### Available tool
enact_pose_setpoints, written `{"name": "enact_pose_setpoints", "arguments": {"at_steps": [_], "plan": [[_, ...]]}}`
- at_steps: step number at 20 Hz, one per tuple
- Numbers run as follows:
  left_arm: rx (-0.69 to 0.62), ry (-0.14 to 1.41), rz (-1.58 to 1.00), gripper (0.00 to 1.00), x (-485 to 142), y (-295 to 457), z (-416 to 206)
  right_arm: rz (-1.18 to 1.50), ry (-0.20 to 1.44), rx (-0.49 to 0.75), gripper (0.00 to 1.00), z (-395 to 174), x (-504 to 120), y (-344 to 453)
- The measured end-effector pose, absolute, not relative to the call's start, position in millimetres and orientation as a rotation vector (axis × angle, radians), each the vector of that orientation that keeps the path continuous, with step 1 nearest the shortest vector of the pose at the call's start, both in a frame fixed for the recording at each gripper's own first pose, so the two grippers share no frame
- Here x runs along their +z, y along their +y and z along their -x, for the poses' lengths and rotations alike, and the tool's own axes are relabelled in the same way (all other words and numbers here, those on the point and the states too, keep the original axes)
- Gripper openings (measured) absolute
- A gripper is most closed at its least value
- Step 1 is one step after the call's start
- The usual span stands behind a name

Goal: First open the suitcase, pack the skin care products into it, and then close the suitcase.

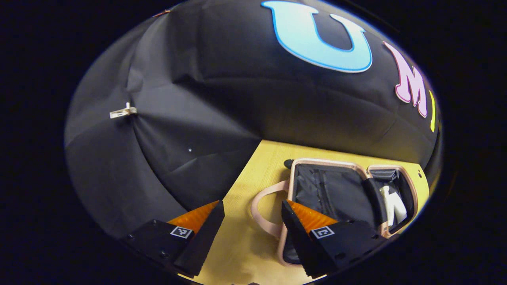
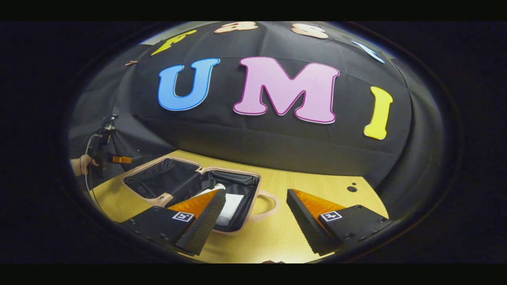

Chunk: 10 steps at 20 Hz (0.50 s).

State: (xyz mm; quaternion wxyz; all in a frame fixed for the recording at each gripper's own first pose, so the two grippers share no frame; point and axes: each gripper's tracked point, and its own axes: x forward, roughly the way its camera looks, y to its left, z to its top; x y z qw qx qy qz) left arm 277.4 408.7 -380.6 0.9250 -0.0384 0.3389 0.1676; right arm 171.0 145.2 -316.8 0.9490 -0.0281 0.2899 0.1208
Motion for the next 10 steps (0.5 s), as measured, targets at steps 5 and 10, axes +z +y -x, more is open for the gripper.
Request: {"name": "enact_pose_setpoints", "arguments": {"at_steps": [5, 10], "plan": [[0.268, 0.821, 0.231, 0.93, -434.0, 421.4, -302.1, 0.022, 0.693, 0.204, 0.97, -118.0, -327.8, 137.3], [0.2, 0.994, 0.231, 0.9, -471.0, 414.9, -311.0, 0.053, 0.719, 0.165, 0.97, -102.4, -330.6, 98.0]]}}
